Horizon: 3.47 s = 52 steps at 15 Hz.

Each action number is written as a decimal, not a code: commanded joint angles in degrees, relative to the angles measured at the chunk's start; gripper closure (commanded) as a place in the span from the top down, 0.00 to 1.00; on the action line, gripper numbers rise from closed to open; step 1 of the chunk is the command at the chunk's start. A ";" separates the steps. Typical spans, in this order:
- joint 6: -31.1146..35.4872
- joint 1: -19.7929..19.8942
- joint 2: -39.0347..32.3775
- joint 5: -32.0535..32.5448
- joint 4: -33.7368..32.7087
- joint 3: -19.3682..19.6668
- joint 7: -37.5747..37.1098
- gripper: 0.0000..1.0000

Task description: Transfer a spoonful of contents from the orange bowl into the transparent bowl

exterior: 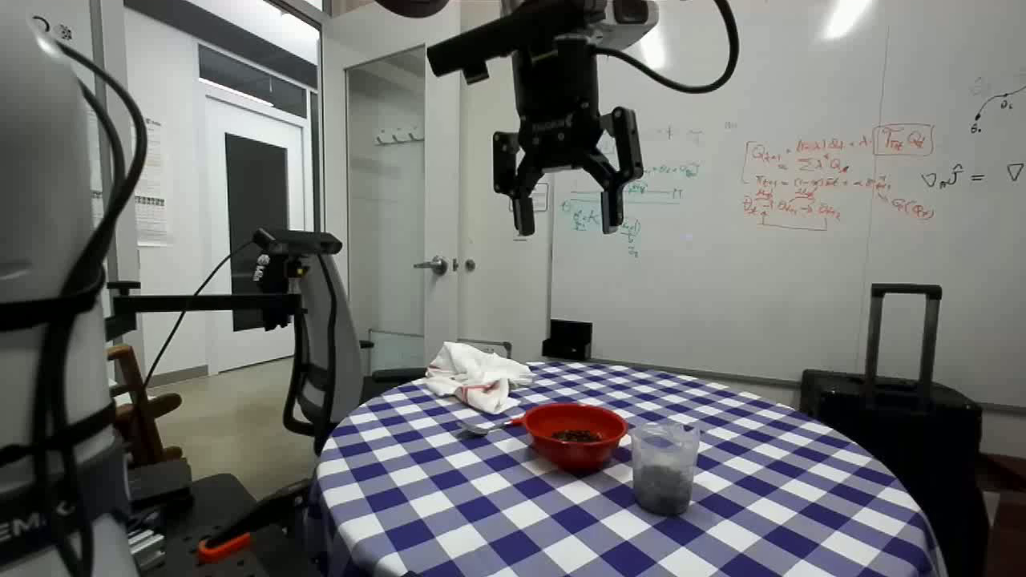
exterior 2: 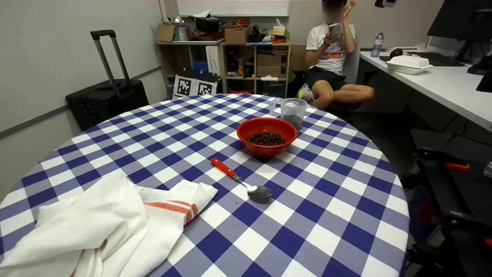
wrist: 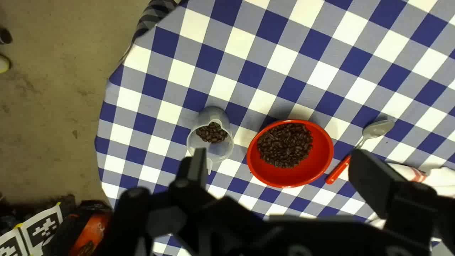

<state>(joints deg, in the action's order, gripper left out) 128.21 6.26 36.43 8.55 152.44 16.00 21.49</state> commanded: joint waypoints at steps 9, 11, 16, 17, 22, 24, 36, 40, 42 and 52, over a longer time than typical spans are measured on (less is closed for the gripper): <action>1.97 0.37 -0.71 -4.67 2.01 -5.02 -12.54 1.00; 6.49 -0.95 -1.58 -9.00 4.39 -7.76 -19.67 1.00; 26.40 -3.95 -9.57 -14.44 6.06 -17.01 -32.84 1.00; 29.76 -3.70 -11.45 -13.64 6.09 -19.14 -35.34 1.00; 36.94 7.21 -19.18 1.23 5.26 -36.32 -54.13 1.00; 34.80 12.96 -19.74 9.90 4.21 -43.27 -62.14 1.00; 3.98 10.43 -33.97 19.16 -15.91 -52.10 -74.08 1.00; -6.23 -0.63 -44.14 14.16 -27.72 -40.52 -72.64 1.00; -9.55 -5.22 -49.48 10.51 -34.45 -35.15 -71.83 1.00; -16.01 -13.88 -68.22 -1.63 -58.08 -21.96 -60.95 1.00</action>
<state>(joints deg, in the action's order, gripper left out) 114.12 -5.92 -26.31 8.89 101.29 -9.10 -43.78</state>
